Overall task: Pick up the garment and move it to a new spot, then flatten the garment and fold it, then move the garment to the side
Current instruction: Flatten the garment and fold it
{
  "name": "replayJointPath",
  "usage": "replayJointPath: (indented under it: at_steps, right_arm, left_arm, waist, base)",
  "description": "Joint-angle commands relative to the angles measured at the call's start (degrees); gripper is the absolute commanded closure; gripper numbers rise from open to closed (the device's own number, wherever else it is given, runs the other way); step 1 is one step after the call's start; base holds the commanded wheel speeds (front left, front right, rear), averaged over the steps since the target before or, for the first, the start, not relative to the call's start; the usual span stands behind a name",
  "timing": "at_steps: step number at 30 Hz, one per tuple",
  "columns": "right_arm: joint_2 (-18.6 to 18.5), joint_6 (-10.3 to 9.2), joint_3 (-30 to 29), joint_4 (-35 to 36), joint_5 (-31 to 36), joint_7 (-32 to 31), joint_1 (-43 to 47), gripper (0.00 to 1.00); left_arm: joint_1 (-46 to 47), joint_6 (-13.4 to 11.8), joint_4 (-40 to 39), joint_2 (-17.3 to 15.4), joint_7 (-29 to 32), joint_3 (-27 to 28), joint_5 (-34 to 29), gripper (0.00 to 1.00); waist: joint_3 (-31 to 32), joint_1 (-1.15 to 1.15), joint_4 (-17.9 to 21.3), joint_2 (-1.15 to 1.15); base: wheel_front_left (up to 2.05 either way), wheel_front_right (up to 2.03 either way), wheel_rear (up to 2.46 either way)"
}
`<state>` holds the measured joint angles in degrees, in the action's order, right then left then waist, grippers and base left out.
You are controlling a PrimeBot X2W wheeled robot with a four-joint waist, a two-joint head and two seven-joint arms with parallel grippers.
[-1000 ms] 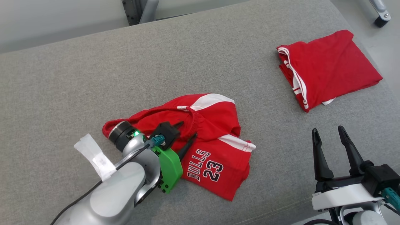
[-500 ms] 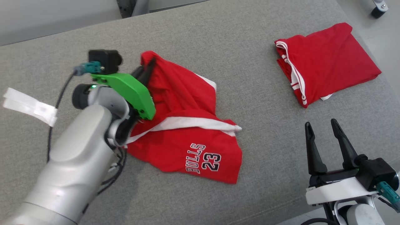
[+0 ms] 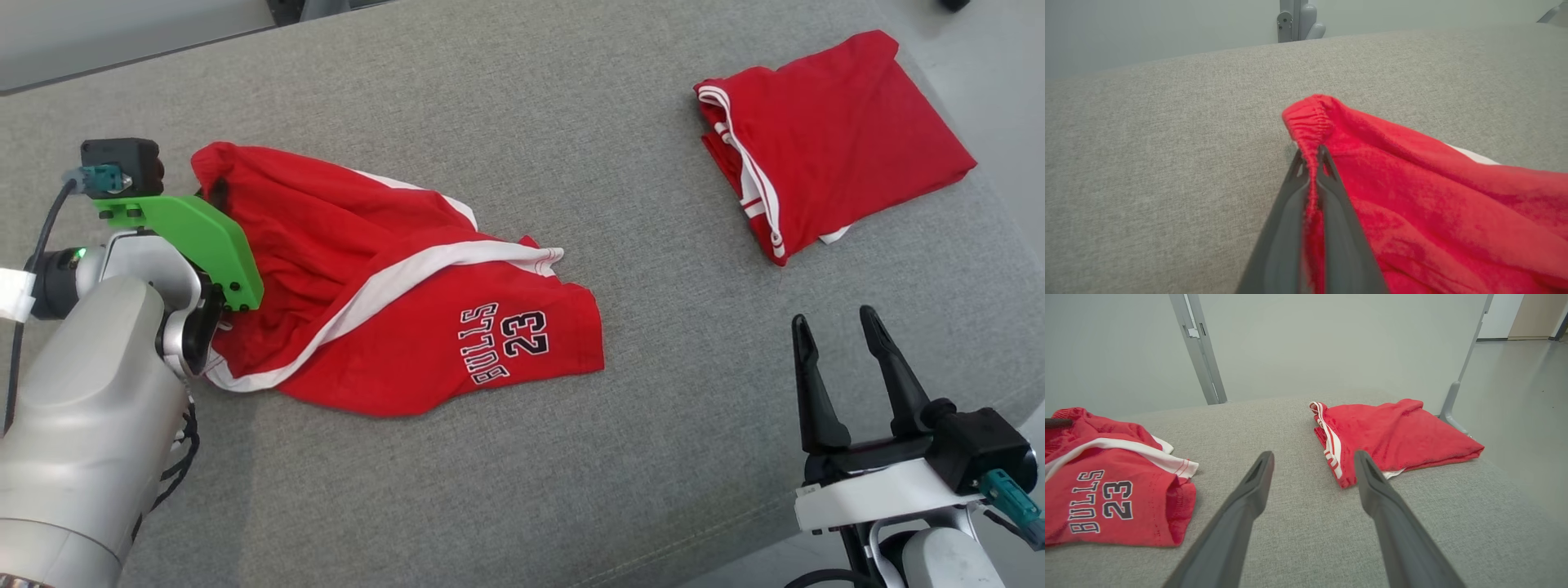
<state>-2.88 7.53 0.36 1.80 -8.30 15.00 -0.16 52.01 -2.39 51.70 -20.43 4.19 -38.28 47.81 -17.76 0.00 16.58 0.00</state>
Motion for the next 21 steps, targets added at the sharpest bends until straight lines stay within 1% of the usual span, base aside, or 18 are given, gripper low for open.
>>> replayJointPath:
  at_steps: [1, 3, 5, 7, 8, 10, 14, 17, 20, 21]
  right_arm:
    - [0.0, -0.09, 0.1, -0.1, 0.5, 0.2, 0.0, 0.0]
    - [0.0, -0.09, 0.1, -0.1, 0.9, 0.2, -0.2, 0.0]
    - [-0.1, -0.09, -0.5, 0.2, 1.1, 0.2, 0.3, 0.0]
    - [0.0, -0.09, -1.1, 0.3, 1.6, 0.2, 1.2, 0.0]
    - [-0.1, -0.09, -1.4, 0.4, 1.7, 0.2, 1.7, 0.0]
    - [0.0, -0.09, -2.2, 0.5, 2.4, 0.2, 2.8, 0.0]
    - [0.0, -0.09, -3.9, 0.9, 3.2, 0.2, 4.7, 0.0]
    - [0.0, -0.09, -4.4, 1.2, 3.4, 0.2, 5.5, 0.0]
    - [0.0, -0.09, -3.9, 1.1, 4.0, 0.2, 5.5, 0.0]
    - [-0.1, -0.09, -3.9, 1.0, 4.1, 0.2, 5.5, 0.0]
  left_arm:
    - [-0.2, 0.8, 0.5, 0.1, -1.2, 0.1, 0.4, 0.0]
    - [-0.3, 2.2, 0.5, 0.4, -4.5, 0.1, -0.1, 0.0]
    - [-1.2, 3.1, -0.6, 0.9, -9.4, 0.5, -0.4, 0.0]
    - [-4.0, 4.4, -2.1, 1.8, -13.7, 1.6, 1.1, 0.0]
    - [-5.4, 4.9, -3.3, 1.6, -15.3, 1.5, 0.6, 0.0]
    - [-8.7, 5.0, -6.3, 1.0, -17.5, 1.4, -0.1, 0.0]
    - [-18.2, 2.7, -15.9, -0.5, -19.3, 2.4, -2.6, 0.0]
    - [-25.8, 0.6, -25.8, -1.4, -19.3, 5.9, -5.5, 0.0]
    - [-32.8, -0.4, -33.4, -2.1, -19.3, 9.2, -10.1, 0.0]
    - [-35.2, -0.2, -34.9, -1.6, -19.3, 10.0, -10.9, 0.0]
  waist:
    - [0.3, 0.0, -0.8, 0.0]
    - [1.0, 0.0, -1.5, 0.0]
    - [2.2, 0.0, -2.3, 0.0]
    - [3.8, 0.0, -3.5, 0.0]
    - [4.7, 0.0, -4.1, 0.0]
    - [6.7, 0.0, -5.5, 0.0]
    - [9.7, 0.0, -8.9, 0.0]
    - [10.8, 0.0, -11.6, 0.0]
    - [11.5, 0.0, -13.6, 0.0]
    - [11.6, 0.0, -14.2, 0.0]
  base:
    - [0.0, 0.0, 0.0]
    - [0.0, 0.0, 0.0]
    - [0.0, 0.0, 0.0]
    - [0.0, 0.0, 0.0]
    - [0.0, 0.0, 0.0]
    - [0.0, 0.0, 0.0]
    - [0.0, 0.0, 0.0]
    - [0.0, 0.0, 0.0]
    - [0.0, 0.0, 0.0]
    - [0.0, 0.0, 0.0]
